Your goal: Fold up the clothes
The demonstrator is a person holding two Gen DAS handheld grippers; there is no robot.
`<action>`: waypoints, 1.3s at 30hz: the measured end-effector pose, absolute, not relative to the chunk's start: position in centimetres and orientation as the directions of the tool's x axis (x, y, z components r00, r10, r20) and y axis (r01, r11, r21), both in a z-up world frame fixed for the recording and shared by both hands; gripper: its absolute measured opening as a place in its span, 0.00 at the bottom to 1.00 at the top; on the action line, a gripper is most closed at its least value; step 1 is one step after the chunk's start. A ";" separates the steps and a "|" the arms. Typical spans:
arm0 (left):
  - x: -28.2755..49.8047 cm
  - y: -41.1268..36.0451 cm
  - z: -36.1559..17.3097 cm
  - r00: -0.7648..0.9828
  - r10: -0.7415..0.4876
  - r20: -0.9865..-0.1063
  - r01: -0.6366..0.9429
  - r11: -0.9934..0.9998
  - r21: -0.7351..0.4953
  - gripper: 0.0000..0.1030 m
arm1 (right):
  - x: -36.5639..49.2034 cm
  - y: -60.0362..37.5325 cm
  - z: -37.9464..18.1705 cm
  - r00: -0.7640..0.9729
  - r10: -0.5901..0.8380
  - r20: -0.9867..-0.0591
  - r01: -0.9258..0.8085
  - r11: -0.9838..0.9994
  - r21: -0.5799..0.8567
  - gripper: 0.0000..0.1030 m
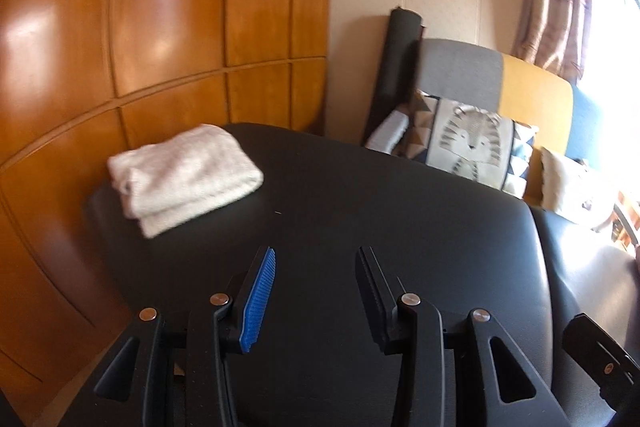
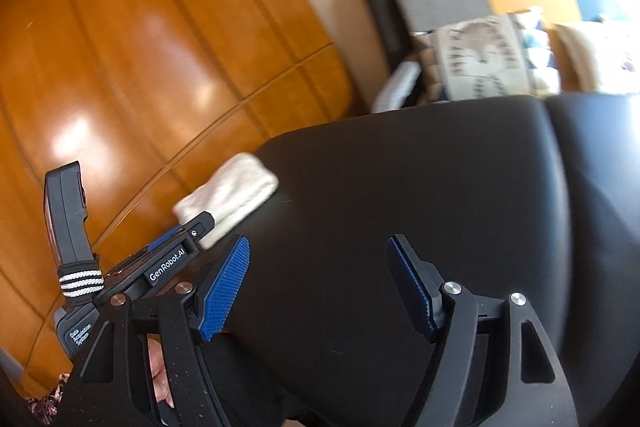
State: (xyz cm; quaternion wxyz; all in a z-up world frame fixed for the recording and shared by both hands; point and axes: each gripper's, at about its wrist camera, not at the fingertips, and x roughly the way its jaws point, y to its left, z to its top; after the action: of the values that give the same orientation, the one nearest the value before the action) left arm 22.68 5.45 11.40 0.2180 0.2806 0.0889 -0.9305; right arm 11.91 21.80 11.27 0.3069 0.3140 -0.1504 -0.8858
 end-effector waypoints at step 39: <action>30.4 -9.9 15.8 -0.606 -0.573 -0.552 0.714 -0.697 -0.059 0.41 | 12.7 -0.2 17.1 -0.462 -0.748 -0.476 0.731 -0.626 0.274 0.72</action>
State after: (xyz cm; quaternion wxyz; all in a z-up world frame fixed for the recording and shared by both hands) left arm 30.39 -9.89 15.77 0.3637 0.2548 0.1382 -0.8853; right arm 12.69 -0.19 17.14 0.4324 0.2860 -0.0156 -0.8550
